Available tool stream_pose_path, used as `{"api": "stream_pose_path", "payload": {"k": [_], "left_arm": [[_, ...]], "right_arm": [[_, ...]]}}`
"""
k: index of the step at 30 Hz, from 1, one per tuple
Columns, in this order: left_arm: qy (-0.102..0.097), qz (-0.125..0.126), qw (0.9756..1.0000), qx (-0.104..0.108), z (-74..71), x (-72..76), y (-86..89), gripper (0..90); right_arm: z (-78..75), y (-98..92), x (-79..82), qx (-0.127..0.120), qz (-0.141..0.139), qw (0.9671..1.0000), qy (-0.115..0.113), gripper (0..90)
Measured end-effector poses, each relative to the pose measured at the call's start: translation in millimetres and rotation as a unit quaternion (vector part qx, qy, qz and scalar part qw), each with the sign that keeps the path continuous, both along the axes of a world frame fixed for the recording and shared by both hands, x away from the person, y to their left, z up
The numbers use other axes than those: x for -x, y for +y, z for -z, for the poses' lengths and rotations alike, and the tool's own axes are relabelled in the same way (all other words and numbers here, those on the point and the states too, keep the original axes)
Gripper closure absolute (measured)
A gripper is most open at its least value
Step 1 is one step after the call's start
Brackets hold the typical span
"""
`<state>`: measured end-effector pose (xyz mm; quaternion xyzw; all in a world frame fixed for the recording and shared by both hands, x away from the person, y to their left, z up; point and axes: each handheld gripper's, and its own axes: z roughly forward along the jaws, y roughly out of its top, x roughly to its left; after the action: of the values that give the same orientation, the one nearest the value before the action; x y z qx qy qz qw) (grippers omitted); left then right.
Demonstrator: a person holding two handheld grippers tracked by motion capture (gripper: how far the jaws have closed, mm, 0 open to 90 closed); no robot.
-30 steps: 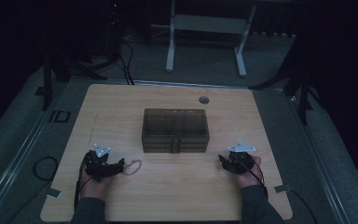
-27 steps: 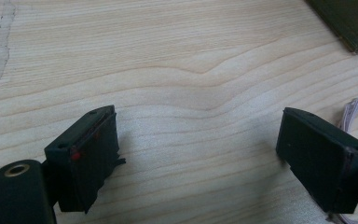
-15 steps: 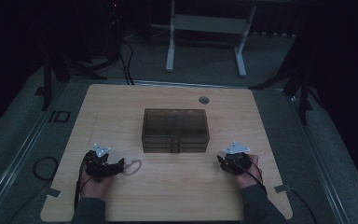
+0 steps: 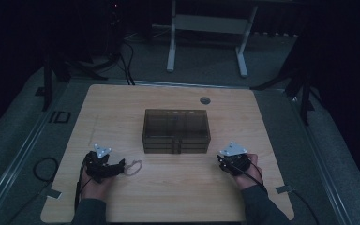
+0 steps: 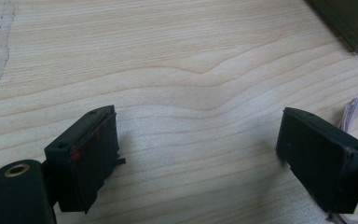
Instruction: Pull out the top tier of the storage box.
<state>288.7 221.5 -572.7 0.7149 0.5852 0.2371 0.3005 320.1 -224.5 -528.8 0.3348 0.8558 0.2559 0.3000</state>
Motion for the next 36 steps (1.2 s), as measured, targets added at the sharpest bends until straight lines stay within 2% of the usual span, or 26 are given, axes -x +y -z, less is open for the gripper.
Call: {"api": "stream_pose_path", "payload": {"k": [7, 12, 17, 25, 30, 36], "left_arm": [[0.000, 0.000, 1.0000, 0.000, 0.0, 0.0, 0.0, 13.3], [0.000, 0.000, 1.0000, 0.000, 0.0, 0.0, 0.0, 13.3], [0.000, 0.000, 1.0000, 0.000, 0.0, 0.0, 0.0, 13.3], [0.000, 0.000, 1.0000, 0.000, 0.0, 0.0, 0.0, 13.3], [0.000, 0.000, 1.0000, 0.000, 0.0, 0.0, -0.1, 13.3], [0.000, -0.001, 1.0000, 0.001, 0.0, 0.0, -0.2, 13.3]], "right_arm": [[-6.7, 7.6, 4.4, 0.018, -0.009, 0.9996, -0.020, 57.3], [-9.0, 12.0, 6.3, 0.023, -0.014, 0.9993, -0.024, 58.2], [-11.9, 19.3, 8.6, 0.036, -0.021, 0.9985, -0.036, 63.5], [-16.8, 26.2, 11.7, 0.043, -0.032, 0.9975, -0.046, 65.7], [-20.0, 30.9, 13.2, 0.050, -0.038, 0.9966, -0.054, 66.0], [-22.5, 38.6, 16.2, 0.069, -0.049, 0.9942, -0.066, 67.3]]}}
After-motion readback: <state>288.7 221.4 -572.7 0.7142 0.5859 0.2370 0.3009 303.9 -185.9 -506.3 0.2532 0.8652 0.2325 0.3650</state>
